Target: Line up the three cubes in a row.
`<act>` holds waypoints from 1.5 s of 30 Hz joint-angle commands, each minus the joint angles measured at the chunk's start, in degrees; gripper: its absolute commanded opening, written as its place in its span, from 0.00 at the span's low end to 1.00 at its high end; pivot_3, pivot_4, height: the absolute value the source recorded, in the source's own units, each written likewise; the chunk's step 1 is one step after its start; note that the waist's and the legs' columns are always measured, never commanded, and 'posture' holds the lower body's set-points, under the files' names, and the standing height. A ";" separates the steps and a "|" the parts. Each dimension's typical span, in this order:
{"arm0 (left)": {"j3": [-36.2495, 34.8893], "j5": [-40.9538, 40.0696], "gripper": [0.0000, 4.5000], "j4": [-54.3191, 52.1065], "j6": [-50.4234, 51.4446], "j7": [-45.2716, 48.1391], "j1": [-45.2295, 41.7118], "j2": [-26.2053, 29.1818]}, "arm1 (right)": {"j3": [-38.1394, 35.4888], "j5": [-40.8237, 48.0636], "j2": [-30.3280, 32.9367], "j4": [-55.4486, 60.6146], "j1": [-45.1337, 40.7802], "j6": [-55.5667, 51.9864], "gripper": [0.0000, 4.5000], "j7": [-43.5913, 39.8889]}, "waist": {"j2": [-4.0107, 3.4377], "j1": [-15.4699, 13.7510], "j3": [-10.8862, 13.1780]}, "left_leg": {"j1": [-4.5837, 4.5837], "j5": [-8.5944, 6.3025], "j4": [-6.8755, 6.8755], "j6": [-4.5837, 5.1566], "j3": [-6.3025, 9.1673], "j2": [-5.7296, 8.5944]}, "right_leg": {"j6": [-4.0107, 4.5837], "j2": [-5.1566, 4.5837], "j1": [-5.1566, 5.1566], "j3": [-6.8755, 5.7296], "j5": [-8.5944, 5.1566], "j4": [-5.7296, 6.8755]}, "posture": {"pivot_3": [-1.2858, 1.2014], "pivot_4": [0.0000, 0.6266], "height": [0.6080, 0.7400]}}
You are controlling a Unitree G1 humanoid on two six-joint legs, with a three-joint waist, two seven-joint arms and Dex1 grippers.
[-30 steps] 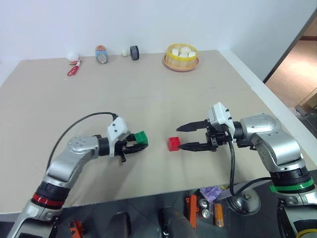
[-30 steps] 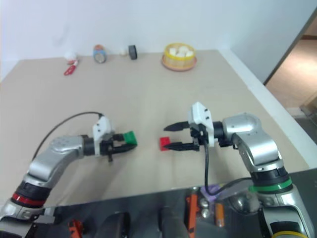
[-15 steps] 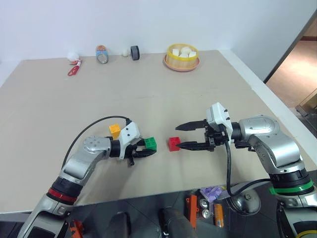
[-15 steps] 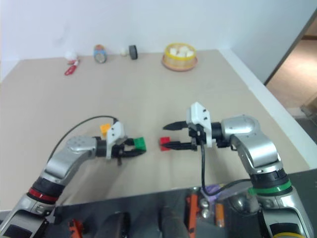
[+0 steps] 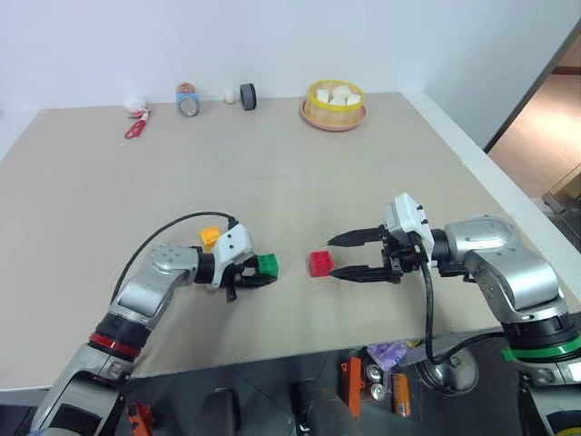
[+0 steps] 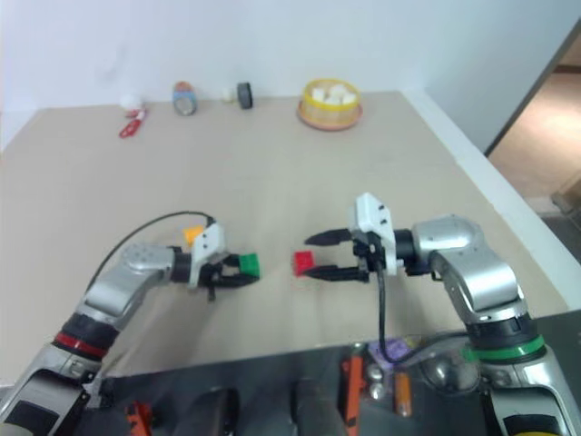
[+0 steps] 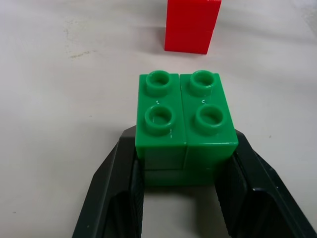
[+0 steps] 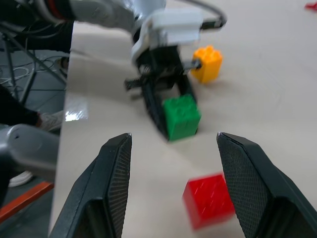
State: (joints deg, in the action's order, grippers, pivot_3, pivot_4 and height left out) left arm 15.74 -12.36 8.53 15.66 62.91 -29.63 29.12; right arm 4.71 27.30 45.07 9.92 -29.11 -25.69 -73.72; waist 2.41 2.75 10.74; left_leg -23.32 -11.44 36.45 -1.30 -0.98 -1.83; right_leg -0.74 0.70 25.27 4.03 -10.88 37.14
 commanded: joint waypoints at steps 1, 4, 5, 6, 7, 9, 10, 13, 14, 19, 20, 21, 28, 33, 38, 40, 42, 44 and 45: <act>-1.51 -1.18 0.30 0.86 -2.42 2.44 -1.03 -0.16 | -1.72 1.02 0.44 2.21 -0.26 0.05 0.62 0.45 | 0.00 0.02 0.00 | 0.00 0.00 0.00 0.00 0.00 0.00 | -0.01 0.01 0.00 0.00 0.00 0.00 | 0.52 0.24 1.00; -1.58 -1.55 0.30 1.04 -3.33 4.22 -0.96 -0.24 | -1.71 1.09 0.32 2.78 0.03 -0.12 0.62 0.80 | 0.00 -0.02 0.00 | 0.01 0.00 0.00 0.01 0.04 -0.01 | 0.00 0.01 0.00 -0.03 0.00 0.01 | 0.52 0.24 1.00; -1.60 -1.57 0.30 1.05 -3.48 4.60 -0.95 -0.24 | -1.69 1.04 0.28 2.85 0.08 -0.08 0.62 0.90 | 0.00 -0.02 0.00 | 0.00 0.00 0.00 0.01 0.04 -0.01 | 0.00 0.01 0.00 -0.03 0.00 0.01 | 0.52 0.24 1.00; -1.64 -1.55 0.30 0.98 -3.59 4.89 -0.89 -0.22 | -1.67 0.99 0.24 2.90 0.09 -0.09 0.62 1.03 | 0.00 -0.02 0.00 | 0.00 0.00 0.00 0.01 0.03 -0.01 | 0.00 0.01 0.00 -0.02 0.00 0.01 | 0.52 0.24 1.00; -1.66 -1.49 0.30 1.01 -3.71 5.16 -0.85 -0.23 | -1.65 0.94 0.21 2.89 0.08 -0.10 0.62 1.13 | 0.00 -0.02 0.00 | -0.01 0.00 0.00 0.01 0.02 0.00 | -0.01 0.00 0.00 -0.02 0.00 0.01 | 0.52 0.24 1.00; -1.62 -1.21 0.30 1.32 -4.03 5.48 -0.84 -0.28 | -1.62 0.90 0.24 2.89 0.10 -0.06 0.62 1.24 | 0.00 -0.03 0.00 | -0.01 0.00 0.00 0.00 0.02 0.00 | -0.02 0.00 0.00 -0.01 0.01 0.00 | 0.52 0.24 1.00; -1.57 -1.04 0.30 1.60 -4.30 5.58 -0.84 -0.37 | -1.62 0.94 0.25 2.93 0.09 -0.11 0.62 1.34 | 0.00 -0.03 0.00 | -0.02 0.00 0.00 0.00 0.02 0.01 | -0.02 0.00 0.00 -0.01 0.01 0.00 | 0.52 0.24 1.00; -1.47 -0.68 0.30 2.14 -4.93 5.67 -0.82 -0.56 | -1.62 1.03 0.28 3.12 0.10 -0.21 0.62 1.59 | 0.00 -0.02 0.00 | -0.01 0.00 0.00 0.01 0.02 0.00 | -0.03 0.00 0.00 -0.01 0.01 0.00 | 0.52 0.24 1.00; -1.45 -0.61 0.30 2.18 -5.10 5.67 -0.79 -0.60 | -1.65 1.07 0.28 3.26 0.15 -0.26 0.62 1.68 | 0.00 -0.03 0.00 | -0.01 0.00 0.00 0.01 0.03 0.00 | -0.03 0.00 0.00 -0.02 0.01 0.01 | 0.52 0.24 1.00; -1.16 1.86 0.30 5.64 -8.81 3.91 -2.30 -1.50 | -1.68 1.01 0.04 3.18 0.00 -0.23 0.62 1.98 | 0.00 -0.06 0.00 | -0.01 0.00 0.01 0.01 0.03 0.00 | -0.04 0.00 -0.01 -0.02 0.02 0.01 | 0.52 0.24 1.00; -1.20 2.15 0.30 6.17 -9.25 3.65 -2.57 -1.76 | -1.70 1.04 0.03 3.26 0.02 -0.25 0.62 2.02 | 0.00 -0.09 0.00 | -0.01 0.00 0.03 0.01 0.03 0.01 | -0.05 0.00 -0.02 -0.02 0.03 0.01 | 0.52 0.24 1.00; -1.26 2.42 0.30 6.71 -9.85 3.40 -2.88 -2.10 | -1.67 1.02 0.00 3.26 0.01 -0.24 0.62 2.06 | 0.00 -0.09 0.00 | -0.01 0.00 0.06 0.01 0.04 0.01 | -0.06 0.00 -0.02 -0.02 0.03 0.01 | 0.52 0.24 1.00; -0.88 3.14 0.30 7.37 -10.99 3.48 -3.20 -3.22 | -1.44 0.95 -0.28 3.23 -0.19 -0.17 0.62 2.27 | 0.00 -0.07 0.00 | -0.01 0.01 0.11 0.01 0.01 0.01 | -0.11 0.00 -0.04 0.02 0.06 0.01 | 0.52 0.24 1.00; -0.65 2.74 0.30 5.90 -10.18 4.57 -2.50 -3.00 | -1.45 0.90 -0.28 2.95 -0.23 -0.01 0.62 2.28 | 0.00 -0.07 0.00 | -0.02 0.01 0.10 0.01 0.01 0.01 | -0.11 0.00 -0.04 0.02 0.06 0.01 | 0.52 0.24 1.00; -0.39 4.08 0.30 7.01 -11.35 4.78 -2.55 -2.35 | -1.44 0.78 -0.58 2.89 -0.39 0.04 0.62 2.73 | 0.00 -0.06 0.00 | -0.01 0.01 0.10 0.01 0.02 0.01 | -0.11 0.01 -0.04 0.02 0.06 0.01 | 0.52 0.24 1.00; -0.31 4.67 0.30 7.57 -11.92 4.54 -2.74 -2.32 | -1.50 0.75 -0.63 2.87 -0.34 0.13 0.62 2.81 | 0.00 -0.06 0.00 | -0.01 0.01 0.10 0.01 0.02 0.01 | -0.11 0.01 -0.04 0.02 0.06 0.01 | 0.52 0.24 1.00; -0.53 4.06 0.53 7.78 -10.15 4.94 -2.91 -2.47 | -1.49 0.72 -0.71 2.91 -0.30 0.15 0.62 2.93 | 0.00 -0.06 0.00 | -0.01 0.01 0.10 0.01 0.01 0.01 | -0.11 0.01 -0.04 0.02 0.06 0.01 | 0.52 0.24 1.00; -0.63 3.73 0.68 7.54 -9.90 5.34 -2.90 -2.54 | -1.48 0.71 -0.74 2.94 -0.29 0.12 0.62 3.00 | 0.00 -0.05 0.00 | -0.01 0.01 0.10 0.01 0.01 0.01 | -0.12 0.01 -0.04 0.02 0.07 0.01 | 0.52 0.24 1.00; -0.66 3.85 0.73 7.44 -10.45 5.31 -2.86 -2.56 | -1.46 0.71 -0.76 2.95 -0.29 0.10 0.62 3.03 | 0.00 -0.05 0.00 | -0.01 0.01 0.10 0.01 0.01 0.01 | -0.12 0.01 -0.04 0.02 0.07 0.01 | 0.52 0.24 1.00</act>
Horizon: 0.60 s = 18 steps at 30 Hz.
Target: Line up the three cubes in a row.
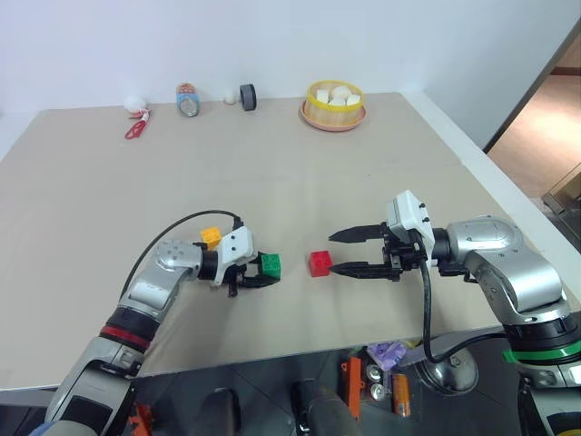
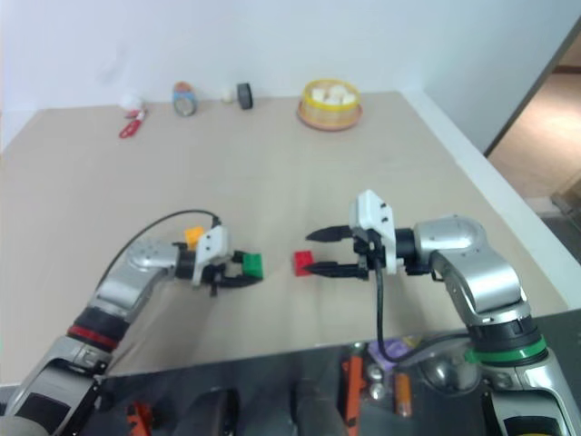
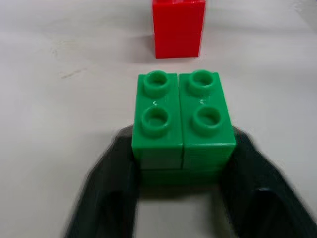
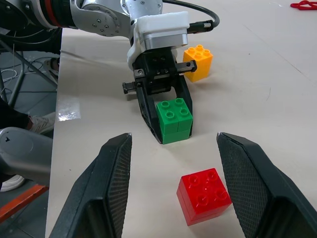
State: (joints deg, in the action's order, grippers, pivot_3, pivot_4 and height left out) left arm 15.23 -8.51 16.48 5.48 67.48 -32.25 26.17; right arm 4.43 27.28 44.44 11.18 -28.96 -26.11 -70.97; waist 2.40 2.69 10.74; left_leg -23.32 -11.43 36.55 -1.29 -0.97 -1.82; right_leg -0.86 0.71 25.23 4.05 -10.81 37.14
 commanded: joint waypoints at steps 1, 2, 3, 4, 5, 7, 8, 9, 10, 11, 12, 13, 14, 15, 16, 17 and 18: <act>-0.14 -0.08 0.81 -0.62 -0.44 0.93 -0.21 0.36 | -1.19 0.72 -0.14 1.69 -0.45 0.51 0.62 0.34 | 0.00 0.00 0.00 | 0.00 0.00 0.00 0.00 0.00 0.00 | 0.00 0.00 0.00 0.00 0.00 0.00 | 0.52 0.24 1.00; -0.15 0.41 0.91 -0.75 -1.39 0.47 -0.17 0.40 | -1.22 0.70 -0.16 1.68 -0.44 0.56 0.62 0.38 | 0.00 0.00 0.00 | 0.00 0.00 0.00 0.00 0.00 0.00 | 0.00 0.00 0.00 0.00 0.00 0.00 | 0.52 0.24 1.00; -0.17 0.51 0.98 -0.93 -1.60 0.40 -0.14 0.44 | -1.24 0.66 -0.17 1.66 -0.44 0.60 0.62 0.41 | 0.00 0.00 0.00 | -0.01 -0.01 0.00 0.01 0.00 0.00 | 0.00 0.00 0.00 0.00 0.00 0.00 | 0.52 0.24 1.00; -0.24 0.09 0.99 -1.37 -1.05 0.79 -0.02 0.52 | -1.26 0.63 -0.17 1.63 -0.43 0.64 0.62 0.40 | 0.00 0.00 0.00 | -0.01 -0.01 0.00 0.01 0.00 0.00 | 0.00 0.00 0.00 0.00 0.00 0.00 | 0.52 0.24 1.00; -0.48 -0.84 0.99 -2.29 -0.42 1.60 0.29 0.68 | -1.30 0.61 -0.15 1.59 -0.42 0.69 0.62 0.37 | 0.00 0.00 0.00 | -0.01 -0.01 -0.01 0.01 0.00 0.00 | 0.00 0.00 0.00 0.00 0.00 0.00 | 0.52 0.24 1.00; -1.35 -2.05 0.99 -3.70 0.28 1.90 0.81 0.88 | -1.25 0.54 -0.17 1.40 -0.53 0.78 0.62 0.27 | 0.00 0.01 0.00 | -0.01 -0.01 -0.01 0.01 -0.01 0.00 | 0.00 0.00 0.00 0.00 0.00 0.00 | 0.52 0.24 1.00; -1.83 -3.01 0.99 -4.98 1.19 2.27 1.24 1.18 | -1.25 0.53 -0.15 1.29 -0.59 0.81 0.62 0.21 | 0.00 0.01 0.00 | -0.01 -0.01 -0.01 0.01 -0.01 0.00 | 0.00 0.00 0.01 0.00 0.00 0.00 | 0.52 0.24 1.00; -2.35 -3.62 0.99 -6.44 2.00 2.12 1.74 1.51 | -1.28 0.54 -0.13 1.15 -0.67 0.84 0.62 0.13 | 0.00 0.01 0.00 | -0.01 -0.01 -0.01 0.01 0.00 0.00 | 0.00 0.00 0.01 0.00 0.00 0.00 | 0.52 0.24 1.00; -2.92 -4.40 0.99 -8.14 3.29 1.87 2.27 1.93 | -1.30 0.54 -0.10 1.04 -0.76 0.87 0.62 0.06 | 0.00 0.02 0.00 | -0.01 -0.01 0.00 0.01 0.01 0.00 | 0.01 0.00 0.01 0.00 -0.01 0.00 | 0.52 0.24 1.00; -3.76 -5.79 0.99 -10.46 5.34 1.71 2.92 2.51 | -1.31 0.55 -0.10 0.91 -0.88 0.87 0.62 0.03 | 0.00 0.09 0.00 | -0.02 -0.01 -0.01 0.01 0.01 -0.01 | 0.01 0.00 0.01 -0.01 0.00 0.00 | 0.52 0.24 1.00; -4.50 -7.03 0.99 -12.46 7.28 1.39 3.47 3.00 | -1.32 0.54 -0.10 0.82 -0.98 0.88 0.62 0.01 | 0.00 0.10 0.00 | -0.01 -0.01 0.00 0.01 0.00 -0.03 | 0.01 0.01 0.01 0.00 0.00 0.00 | 0.52 0.24 1.00; -5.62 -7.79 0.99 -14.37 8.74 0.38 4.11 3.57 | -1.35 0.59 -0.13 0.74 -1.06 0.93 0.62 -0.06 | 0.00 0.05 0.00 | -0.01 -0.01 0.00 0.01 0.00 -0.03 | 0.01 0.01 0.02 -0.01 0.00 0.01 | 0.52 0.24 1.00; -6.51 -8.13 0.99 -15.70 9.78 -0.59 4.63 4.08 | -1.37 0.64 -0.16 0.69 -1.11 0.96 0.62 -0.12 | 0.00 0.04 0.00 | 0.00 -0.01 0.00 0.01 0.02 -0.03 | 0.01 0.01 0.01 -0.02 0.00 0.02 | 0.52 0.24 1.00; -7.59 -8.44 0.99 -16.77 10.24 -1.32 5.32 4.73 | -1.34 0.63 -0.26 0.63 -1.15 1.05 0.62 -0.13 | 0.00 0.07 0.00 | 0.00 -0.01 0.00 0.02 0.02 -0.04 | 0.01 0.01 0.01 -0.03 0.00 0.02 | 0.52 0.24 1.00; -8.51 -8.11 0.99 -17.46 9.97 -2.31 6.01 5.45 | -1.31 0.65 -0.36 0.59 -1.19 1.09 0.62 -0.13 | 0.00 0.09 0.00 | 0.00 -0.01 0.00 0.02 0.02 -0.04 | 0.01 0.01 0.01 -0.02 -0.01 0.02 | 0.52 0.24 1.00; -9.51 -7.37 0.99 -17.70 9.25 -3.72 6.67 6.16 | -1.29 0.70 -0.46 0.59 -1.24 1.11 0.62 -0.14 | 0.00 0.09 0.00 | 0.02 -0.01 -0.01 0.02 0.01 -0.04 | 0.01 0.01 0.01 -0.01 -0.01 0.02 | 0.52 0.24 1.00; -10.66 -6.99 0.99 -17.91 8.72 -5.01 7.30 6.68 | -1.27 0.75 -0.53 0.59 -1.28 1.13 0.62 -0.19 | 0.00 0.08 0.00 | 0.02 -0.01 0.00 0.02 0.01 -0.04 | 0.02 0.01 0.01 -0.02 -0.01 0.03 | 0.52 0.24 1.00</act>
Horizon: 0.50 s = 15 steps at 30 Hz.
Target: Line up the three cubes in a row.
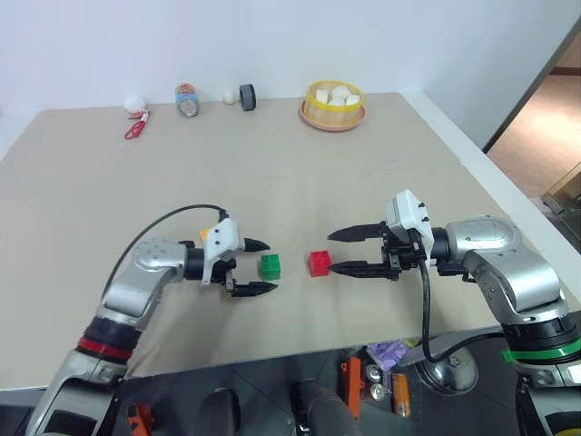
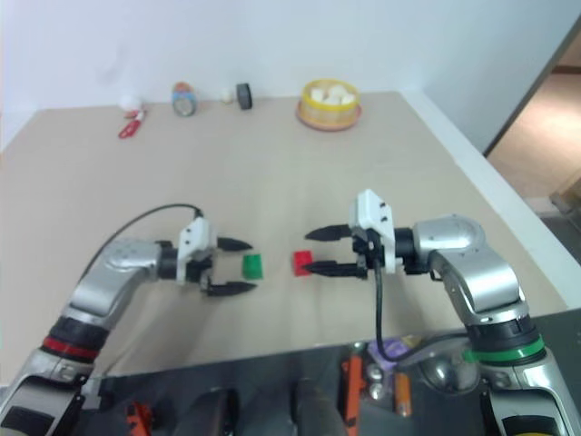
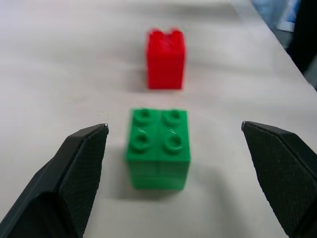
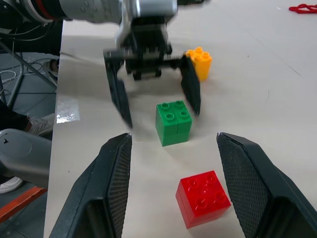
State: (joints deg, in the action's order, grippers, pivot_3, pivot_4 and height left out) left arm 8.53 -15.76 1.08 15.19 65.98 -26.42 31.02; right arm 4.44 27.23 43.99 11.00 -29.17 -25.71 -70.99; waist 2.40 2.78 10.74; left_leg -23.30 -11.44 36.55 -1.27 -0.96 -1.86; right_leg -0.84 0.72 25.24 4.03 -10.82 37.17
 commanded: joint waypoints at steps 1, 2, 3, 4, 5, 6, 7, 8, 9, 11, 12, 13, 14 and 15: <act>-4.98 0.77 0.99 -2.57 -1.58 -5.00 1.99 2.27 | -1.26 0.83 -0.16 0.74 -1.07 0.83 0.62 -0.26 | 0.00 0.00 0.00 | 0.00 0.00 0.00 0.00 0.00 -0.01 | 0.00 0.00 0.00 -0.01 0.00 0.00 | 0.52 0.24 1.00; -5.95 1.07 0.99 -2.67 -2.05 -6.33 2.50 2.67 | -1.26 0.84 -0.25 0.72 -1.09 0.85 0.62 -0.30 | 0.00 -0.02 0.00 | 0.00 0.00 0.00 0.00 0.00 -0.01 | 0.00 0.00 0.00 -0.01 0.00 0.00 | 0.52 0.24 1.00; -7.05 0.94 0.99 -3.40 -2.26 -7.24 3.28 3.19 | -1.22 0.81 -0.34 0.67 -1.15 0.87 0.62 -0.30 | 0.00 -0.05 0.00 | 0.00 0.00 0.00 0.00 0.01 -0.01 | 0.00 0.00 0.00 -0.01 0.00 0.00 | 0.52 0.24 1.00; -8.32 0.31 0.99 -4.96 -1.75 -8.00 4.35 3.75 | -1.17 0.72 -0.43 0.60 -1.23 0.95 0.62 -0.31 | 0.00 -0.06 0.00 | -0.01 0.00 0.00 0.00 0.01 -0.01 | 0.00 0.00 0.00 -0.02 0.00 0.00 | 0.52 0.24 1.00; -9.47 -0.45 0.99 -6.88 -1.12 -8.51 5.47 4.30 | -1.12 0.65 -0.51 0.50 -1.33 1.00 0.62 -0.33 | 0.00 -0.02 0.00 | -0.01 0.00 0.00 0.00 0.01 0.00 | 0.00 -0.01 0.00 -0.01 0.00 0.00 | 0.52 0.24 1.00; -10.78 -1.51 0.99 -9.33 0.01 -9.16 6.72 4.81 | -1.09 0.59 -0.56 0.38 -1.43 1.07 0.62 -0.39 | 0.00 -0.02 0.00 | -0.02 0.00 0.00 0.00 -0.02 -0.01 | 0.00 -0.02 0.01 0.01 0.00 -0.01 | 0.52 0.24 1.00; -12.10 -3.03 0.99 -11.80 1.78 -10.03 7.80 5.09 | -1.09 0.56 -0.58 0.27 -1.53 1.13 0.62 -0.47 | 0.00 -0.01 0.00 | -0.02 0.00 0.00 0.00 -0.04 -0.01 | 0.00 -0.02 0.01 0.01 0.00 -0.01 | 0.52 0.24 1.00; -13.25 -4.46 0.99 -13.78 3.37 -10.86 8.67 5.21 | -1.10 0.57 -0.59 0.22 -1.64 1.11 0.62 -0.53 | 0.00 -0.05 0.00 | -0.03 0.00 -0.01 -0.01 -0.05 -0.01 | 0.01 -0.04 0.03 0.02 -0.01 -0.01 | 0.52 0.24 1.00; -14.57 -6.07 0.99 -15.80 5.07 -11.78 9.49 5.22 | -1.11 0.63 -0.58 0.20 -1.79 1.04 0.62 -0.59 | 0.00 -0.05 0.00 | -0.03 0.00 -0.01 0.00 -0.04 0.00 | 0.00 -0.06 0.01 0.01 -0.02 -0.01 | 0.52 0.24 1.00; -17.85 -10.08 0.99 -20.99 9.74 -14.27 11.76 5.31 | -1.09 0.74 -0.73 0.13 -2.25 0.85 0.62 -0.54 | 0.01 -0.06 0.00 | -0.02 0.00 -0.01 0.00 -0.04 0.00 | 0.00 -0.06 0.00 0.00 -0.02 -0.01 | 0.52 0.24 1.00; -18.93 -11.51 0.99 -22.88 11.58 -15.33 12.58 5.37 | -1.08 0.73 -0.79 0.00 -2.41 0.85 0.62 -0.54 | 0.01 -0.05 0.00 | -0.02 0.00 -0.01 0.00 -0.03 0.00 | 0.00 -0.06 0.00 0.00 -0.03 -0.01 | 0.52 0.24 1.00; -20.87 -13.52 0.99 -25.16 13.97 -17.34 13.64 5.03 | -0.95 0.57 -0.97 -0.11 -2.56 0.97 0.62 -0.42 | 0.01 -0.06 0.00 | -0.03 0.00 -0.01 0.00 -0.04 -0.01 | 0.00 -0.05 0.01 0.00 -0.03 -0.01 | 0.52 0.24 1.00; -23.17 -15.94 0.99 -27.66 17.00 -20.13 14.97 4.40 | -0.81 0.45 -1.27 -0.18 -2.69 1.08 0.62 -0.21 | 0.01 -0.05 0.00 | 0.00 0.00 -0.01 0.00 -0.04 0.00 | 0.00 -0.06 0.00 0.00 -0.02 -0.01 | 0.52 0.24 1.00; -25.87 -19.22 0.99 -30.05 20.73 -23.49 16.39 3.55 | -0.65 0.37 -1.62 -0.14 -2.84 1.08 0.62 0.07 | 0.01 0.02 0.00 | -0.01 0.00 -0.01 0.00 -0.04 -0.02 | 0.00 -0.05 0.01 -0.01 -0.02 -0.01 | 0.52 0.24 1.00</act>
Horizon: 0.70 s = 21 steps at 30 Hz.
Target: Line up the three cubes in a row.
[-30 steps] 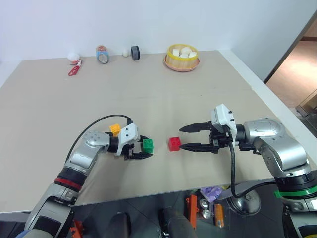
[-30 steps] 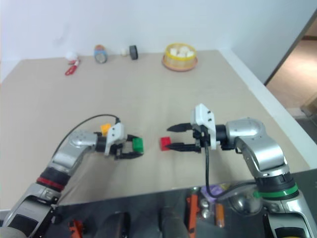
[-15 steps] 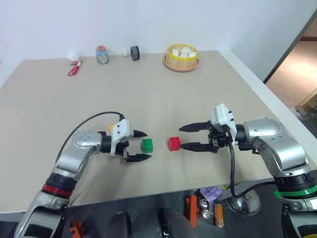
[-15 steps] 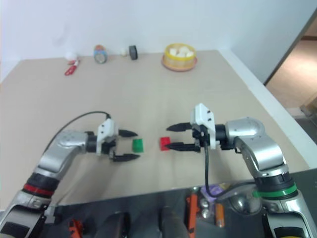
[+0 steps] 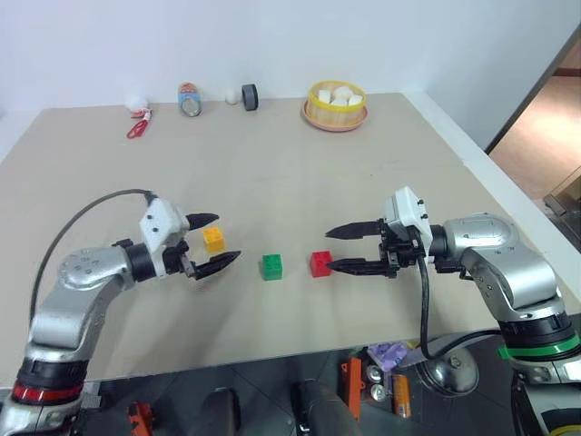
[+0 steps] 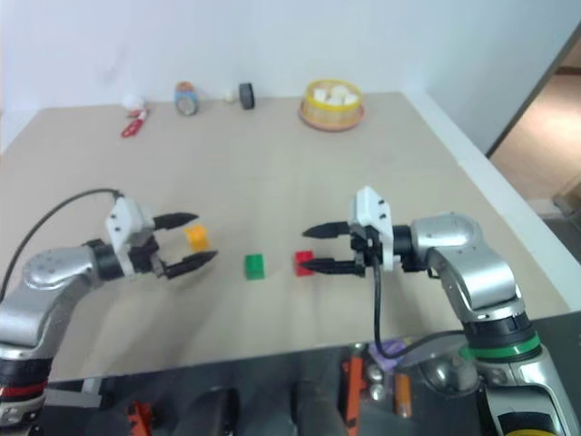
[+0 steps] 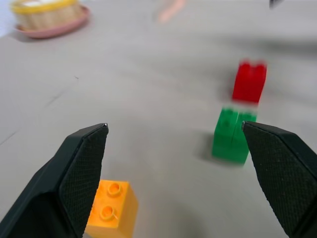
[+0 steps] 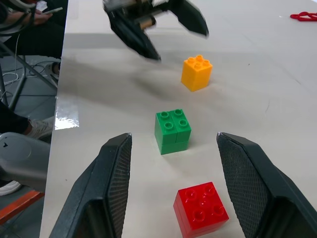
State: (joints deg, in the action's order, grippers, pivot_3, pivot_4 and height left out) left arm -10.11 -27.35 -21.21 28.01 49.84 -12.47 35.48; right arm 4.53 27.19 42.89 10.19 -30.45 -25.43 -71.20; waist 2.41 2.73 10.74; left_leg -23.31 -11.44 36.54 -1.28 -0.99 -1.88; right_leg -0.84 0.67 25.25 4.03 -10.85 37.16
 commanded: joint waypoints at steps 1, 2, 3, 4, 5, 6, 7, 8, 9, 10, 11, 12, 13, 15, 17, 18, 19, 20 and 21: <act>-9.72 -10.54 0.99 -9.78 10.59 -10.49 3.83 -1.90 | -0.58 0.13 -0.96 0.60 -1.71 1.07 0.62 0.65 | 0.00 0.09 0.00 | 0.01 0.00 0.00 0.00 -0.01 -0.02 | 0.00 0.01 0.00 0.00 0.00 0.00 | 0.52 0.24 1.00; -11.29 -11.84 0.99 -11.31 12.13 -12.85 5.27 -2.57 | -0.48 -0.08 -1.53 0.46 -1.89 1.30 0.62 1.15 | 0.00 0.12 0.00 | 0.04 0.00 0.00 0.00 -0.02 -0.03 | -0.01 0.01 -0.01 0.00 0.01 0.01 | 0.52 0.24 1.00; -12.44 -12.25 0.99 -12.59 13.40 -15.73 6.41 -3.31 | -0.35 -0.19 -2.33 0.30 -2.19 1.24 0.62 1.86 | 0.00 0.11 0.00 | 0.04 0.00 0.00 0.00 -0.02 -0.06 | -0.01 0.03 0.00 0.00 0.01 0.01 | 0.52 0.24 1.00; -13.34 -12.69 0.99 -13.43 14.48 -18.32 7.03 -4.02 | -0.21 -0.37 -2.91 0.09 -2.44 1.18 0.62 2.30 | 0.00 0.06 0.00 | 0.07 0.00 0.00 0.00 0.00 -0.07 | -0.01 0.04 -0.03 -0.01 0.01 0.02 | 0.52 0.24 1.00; -14.47 -12.77 0.99 -13.86 15.41 -21.41 7.47 -5.05 | 0.03 -0.57 -3.37 0.02 -2.58 1.27 0.62 2.49 | 0.00 0.03 0.00 | 0.08 0.00 0.00 0.00 0.02 -0.07 | 0.00 0.06 -0.02 -0.03 0.00 0.02 | 0.52 0.24 1.00; -15.43 -11.78 0.99 -13.57 15.54 -24.05 8.54 -5.89 | 0.35 -0.70 -3.81 0.13 -2.65 1.38 0.62 2.52 | 0.00 0.02 0.00 | 0.08 0.01 0.00 0.01 0.05 -0.07 | 0.01 0.07 -0.03 -0.06 0.00 0.03 | 0.52 0.24 1.00; -15.98 -11.11 0.99 -13.32 15.59 -25.77 9.24 -6.37 | 0.54 -0.83 -4.08 0.16 -2.69 1.51 0.62 2.45 | 0.01 0.02 0.00 | 0.09 0.02 0.01 0.02 0.06 -0.06 | 0.13 0.07 -0.04 -0.06 -0.06 0.03 | 0.52 0.24 1.00; -15.74 -9.60 0.99 -12.97 14.51 -26.48 10.63 -6.66 | 0.68 -0.74 -4.44 0.12 -2.84 1.49 0.62 2.33 | 0.01 0.01 0.00 | 0.10 0.03 0.01 0.02 0.06 -0.06 | 0.17 0.07 -0.06 -0.06 -0.09 0.03 | 0.52 0.24 1.00; -15.38 -8.74 0.99 -12.81 13.70 -26.85 11.58 -6.69 | 0.76 -0.66 -4.66 0.07 -2.96 1.45 0.62 2.27 | 0.01 0.02 -0.01 | 0.10 0.03 0.02 0.02 0.06 -0.05 | 0.17 0.06 -0.07 -0.06 -0.08 0.03 | 0.52 0.24 1.00; -14.23 -6.73 0.99 -12.25 12.05 -26.59 12.88 -6.22 | 0.94 -0.65 -4.88 0.08 -3.13 1.39 0.62 2.32 | 0.01 0.01 -0.01 | 0.11 0.03 0.02 0.02 0.04 -0.03 | 0.18 0.06 -0.07 -0.04 -0.09 0.02 | 0.52 0.24 1.00; -13.36 -5.47 0.99 -11.59 10.86 -26.15 13.94 -5.90 | 1.15 -0.63 -5.04 0.13 -3.28 1.38 0.62 2.33 | 0.01 0.02 -0.01 | 0.11 0.03 0.02 0.02 0.02 0.00 | 0.20 0.04 -0.07 -0.01 -0.10 0.02 | 0.52 0.24 1.00; -12.76 -4.76 0.99 -11.04 10.13 -25.60 14.65 -5.65 | 1.32 -0.58 -5.11 0.24 -3.35 1.37 0.62 2.34 | 0.01 0.01 -0.01 | 0.10 0.03 0.02 0.02 0.00 0.00 | 0.20 0.04 -0.06 0.01 -0.11 0.02 | 0.52 0.24 1.00; -11.65 -3.13 0.99 -10.19 8.43 -24.40 15.58 -4.96 | 1.46 -0.47 -5.25 0.42 -3.42 1.29 0.62 2.36 | 0.01 0.01 -0.01 | 0.10 0.03 0.02 0.01 -0.02 0.02 | 0.23 0.02 -0.06 0.02 -0.12 0.02 | 0.52 0.24 1.00; -9.84 -0.61 0.99 -8.17 5.50 -22.26 16.72 -3.75 | 1.61 -0.35 -5.38 0.96 -3.30 1.10 0.62 2.52 | 0.01 0.01 -0.01 | 0.08 0.03 0.02 0.01 -0.02 0.03 | 0.25 0.01 -0.05 0.02 -0.14 0.01 | 0.52 0.24 1.00; -8.29 1.29 0.99 -5.92 2.85 -20.33 17.25 -2.76 | 1.63 -0.18 -5.37 1.63 -2.97 0.86 0.62 2.71 | 0.01 -0.01 -0.01 | 0.08 0.03 0.02 0.01 -0.02 0.03 | 0.26 0.00 -0.05 0.02 -0.14 0.01 | 0.52 0.24 1.00; -7.31 2.30 0.99 -4.41 1.36 -19.08 17.19 -2.16 | 1.63 -0.09 -5.36 1.98 -2.81 0.70 0.62 2.87 | 0.01 -0.01 -0.01 | 0.08 0.03 0.02 0.01 -0.02 0.04 | 0.27 0.00 -0.04 0.02 -0.15 0.01 | 0.52 0.24 1.00; -5.87 3.56 0.99 -2.59 -0.86 -17.15 16.91 -1.32 | 1.58 -0.03 -5.25 2.31 -2.55 0.63 0.62 2.97 | 0.01 -0.01 -0.01 | 0.09 0.03 0.02 0.01 -0.02 0.03 | 0.28 0.00 -0.03 0.02 -0.15 0.01 | 0.52 0.24 1.00; -4.53 4.67 0.99 -0.74 -2.73 -15.42 16.43 -0.53 | 1.52 0.02 -5.16 2.60 -2.35 0.52 0.62 3.09 | 0.01 -0.01 -0.01 | 0.08 0.03 0.02 0.01 -0.03 0.03 | 0.28 0.00 -0.02 0.02 -0.15 0.01 | 0.52 0.24 1.00; -3.20 5.66 0.99 1.40 -4.60 -13.49 15.59 0.24 | 1.42 0.04 -5.10 2.80 -2.22 0.35 0.62 3.33 | 0.01 0.00 -0.01 | 0.09 0.02 0.01 0.01 -0.03 0.03 | 0.28 0.00 -0.03 0.01 -0.15 0.01 | 0.52 0.24 1.00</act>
State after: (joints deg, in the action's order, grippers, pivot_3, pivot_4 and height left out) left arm -15.02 -23.74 -22.09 27.97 32.87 4.43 34.11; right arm 6.79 26.58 37.49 10.14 -32.42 -25.01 -68.34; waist 2.42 2.73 10.74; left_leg -23.23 -11.41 36.55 -1.27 -1.02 -1.86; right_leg -0.56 0.67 25.23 4.04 -11.01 37.17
